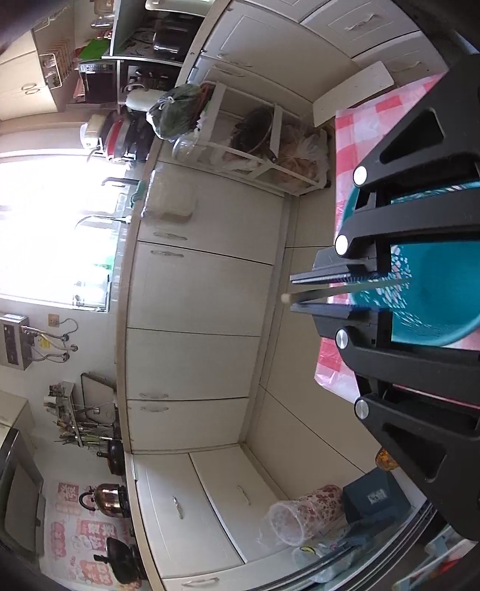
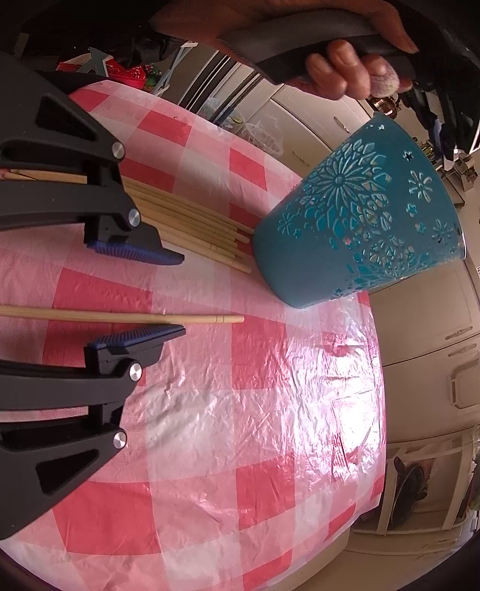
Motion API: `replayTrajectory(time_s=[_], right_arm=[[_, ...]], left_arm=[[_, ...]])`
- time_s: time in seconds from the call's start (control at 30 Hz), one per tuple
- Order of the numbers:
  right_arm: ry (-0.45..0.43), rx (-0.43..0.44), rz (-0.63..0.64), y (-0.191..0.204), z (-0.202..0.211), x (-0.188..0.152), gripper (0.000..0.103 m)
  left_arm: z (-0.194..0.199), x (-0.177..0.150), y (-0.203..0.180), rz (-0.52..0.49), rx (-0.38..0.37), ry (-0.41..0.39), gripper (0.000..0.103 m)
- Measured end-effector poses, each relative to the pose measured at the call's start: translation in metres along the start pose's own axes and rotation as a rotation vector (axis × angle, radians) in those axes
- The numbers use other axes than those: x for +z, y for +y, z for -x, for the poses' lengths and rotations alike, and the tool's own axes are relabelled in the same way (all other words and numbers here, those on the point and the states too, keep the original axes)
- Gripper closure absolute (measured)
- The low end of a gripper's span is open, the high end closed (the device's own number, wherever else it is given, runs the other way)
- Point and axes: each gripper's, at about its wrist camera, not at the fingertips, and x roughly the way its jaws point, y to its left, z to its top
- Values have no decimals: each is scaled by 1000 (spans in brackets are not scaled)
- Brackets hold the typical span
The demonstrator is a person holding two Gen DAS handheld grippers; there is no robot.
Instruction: Organize utensils
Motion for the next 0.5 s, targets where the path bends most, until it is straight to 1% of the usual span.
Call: replayTrajectory(time_s=[0.03,0.07,0.1,0.13,0.17,0.23,0.27,0.3,0.4,0.43,0.5], right_arm=[[2,5,-11,-2,1,1,70],[2,5,-23,-5,2,1,72],[4,-3,-30,-7,2,2,76],[8,-25,-21,-6,2,2,79],[13,-50,-2,-3,2,3,83],[23,-93,34,3,0,4,84],[30,-125,62,7,-1,5,87],[36,-166,101,12,-3,6,91],[48,-267,231,27,-9,6,97],[50,-279,252,29,-11,6,97],[60,-268,236,27,-9,7,98]], left_arm=[[3,-4,4,-2,12,14,77],[8,-7,9,1,25,15,62],[14,-10,15,8,37,8,50],[24,-13,23,20,52,-7,46],[32,-16,31,31,62,-15,39],[47,-23,51,63,79,-22,30],[52,-26,61,78,88,-22,26],[57,-31,72,96,99,-16,24],[62,-46,100,145,112,27,22],[62,-53,108,158,118,46,22],[61,-67,125,185,130,90,22]])
